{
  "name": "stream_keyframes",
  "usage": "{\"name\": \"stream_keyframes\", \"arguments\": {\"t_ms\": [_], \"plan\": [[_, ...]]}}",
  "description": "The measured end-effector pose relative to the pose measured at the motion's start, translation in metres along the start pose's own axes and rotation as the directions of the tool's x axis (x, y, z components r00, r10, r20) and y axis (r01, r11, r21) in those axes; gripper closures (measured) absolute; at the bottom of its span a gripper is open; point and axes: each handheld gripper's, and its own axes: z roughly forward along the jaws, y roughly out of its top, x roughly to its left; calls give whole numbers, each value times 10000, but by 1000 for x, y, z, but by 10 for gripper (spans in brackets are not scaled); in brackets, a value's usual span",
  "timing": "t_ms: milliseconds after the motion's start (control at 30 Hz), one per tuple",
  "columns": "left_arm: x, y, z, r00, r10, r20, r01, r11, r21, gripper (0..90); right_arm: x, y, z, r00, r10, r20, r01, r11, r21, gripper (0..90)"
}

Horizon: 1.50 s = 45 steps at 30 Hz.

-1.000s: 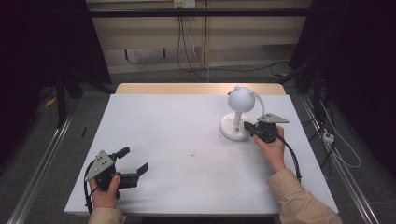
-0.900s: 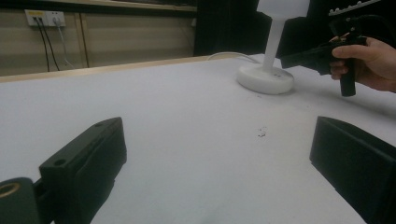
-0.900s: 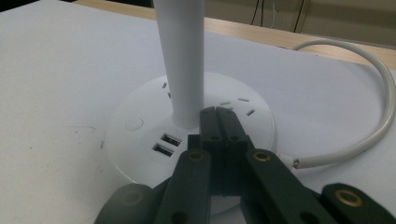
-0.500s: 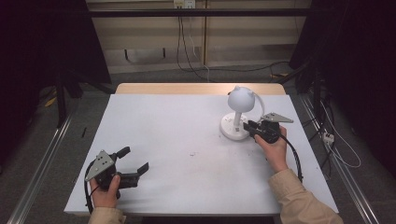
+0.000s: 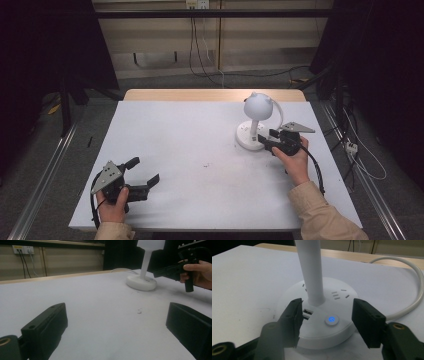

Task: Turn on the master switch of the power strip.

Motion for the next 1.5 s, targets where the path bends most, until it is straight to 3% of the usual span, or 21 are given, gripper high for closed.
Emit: {"name": "stream_keyframes", "arguments": {"t_ms": [533, 833, 1500], "plan": [[-2, 1, -1, 10000, 42, -4, -42, 10000, -29, 34, 3, -2, -14, 9992, 136, -365, -143, 9997, -203, 224], [-2, 2, 3, 10000, 18, 47, -18, 10000, -55, 34, 8, -7, -24, 9961, 320, -819, -340, 9992, -230, 202], [-1, 3, 2, 10000, -47, 86, 48, 9999, -156, 33, 21, -18, -39, 9924, -42, -1232, 33, 10000, -73, 164]]}}
